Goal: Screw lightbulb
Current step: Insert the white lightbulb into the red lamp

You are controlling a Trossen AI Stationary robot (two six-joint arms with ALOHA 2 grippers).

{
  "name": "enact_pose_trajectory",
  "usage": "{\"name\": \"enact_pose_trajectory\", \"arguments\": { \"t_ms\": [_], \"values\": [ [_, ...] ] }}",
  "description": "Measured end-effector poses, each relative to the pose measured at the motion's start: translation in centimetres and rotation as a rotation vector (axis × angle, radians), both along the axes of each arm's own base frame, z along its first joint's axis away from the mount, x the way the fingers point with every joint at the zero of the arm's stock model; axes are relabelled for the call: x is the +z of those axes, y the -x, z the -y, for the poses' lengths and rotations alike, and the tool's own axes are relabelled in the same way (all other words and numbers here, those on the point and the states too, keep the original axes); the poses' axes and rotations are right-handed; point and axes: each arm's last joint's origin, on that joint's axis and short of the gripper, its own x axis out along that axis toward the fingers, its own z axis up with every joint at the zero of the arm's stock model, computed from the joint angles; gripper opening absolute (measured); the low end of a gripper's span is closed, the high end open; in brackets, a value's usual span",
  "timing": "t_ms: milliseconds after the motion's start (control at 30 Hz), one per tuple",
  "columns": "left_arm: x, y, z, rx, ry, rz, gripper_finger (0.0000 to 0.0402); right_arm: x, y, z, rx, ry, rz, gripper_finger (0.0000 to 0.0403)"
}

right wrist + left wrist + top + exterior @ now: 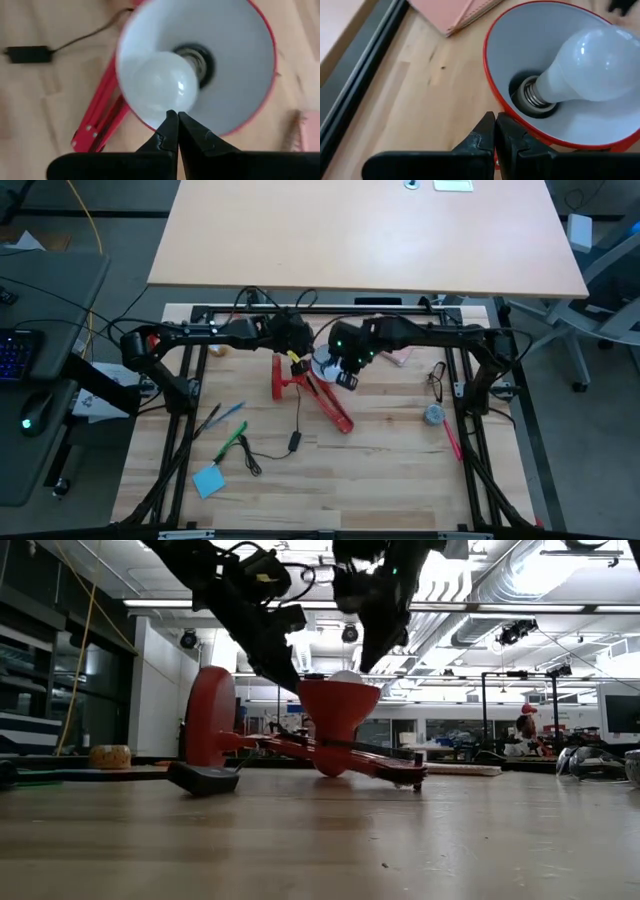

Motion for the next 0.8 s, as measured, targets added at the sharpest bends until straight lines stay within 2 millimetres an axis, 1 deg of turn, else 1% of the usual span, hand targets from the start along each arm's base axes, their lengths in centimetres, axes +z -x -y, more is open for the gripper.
{"name": "enact_pose_trajectory", "arguments": {
  "t_ms": [100,200,367,433,500,600,667,800],
  "values": [
    [0.1,-0.3,0.6,-0.021,-0.005,0.012,0.0000,0.8,0.2,-1.9,0.030,-0.013,0.027,0.0000],
    [0.2,-0.5,1.0,-0.041,-0.022,0.024,0.0000,1.3,0.3,-3.6,0.035,-0.032,0.037,0.0000],
    [0.5,-0.8,0.9,-0.058,-0.064,0.052,0.0000,1.2,-0.2,-6.4,0.052,-0.016,0.070,0.0000],
    [0.6,-0.9,0.8,-0.075,-0.089,0.062,0.0000,0.7,-0.6,-7.1,0.047,0.008,0.093,0.0000],
    [0.8,-1.0,0.8,-0.091,-0.113,0.074,0.0000,-0.3,-0.6,-7.2,0.001,0.031,0.090,0.0000],
    [0.8,-1.1,0.8,-0.099,-0.118,0.087,0.0000,-1.3,-0.5,-6.6,-0.066,0.038,0.089,0.0000],
    [0.9,-1.1,0.8,-0.102,-0.116,0.092,0.0000,-1.5,-0.4,-6.2,-0.092,0.060,0.081,0.0000],
    [0.6,-1.5,0.9,-0.128,-0.088,0.109,0.0000,-1.4,-0.7,-5.6,-0.108,0.059,0.114,0.0000]
  ]
}}
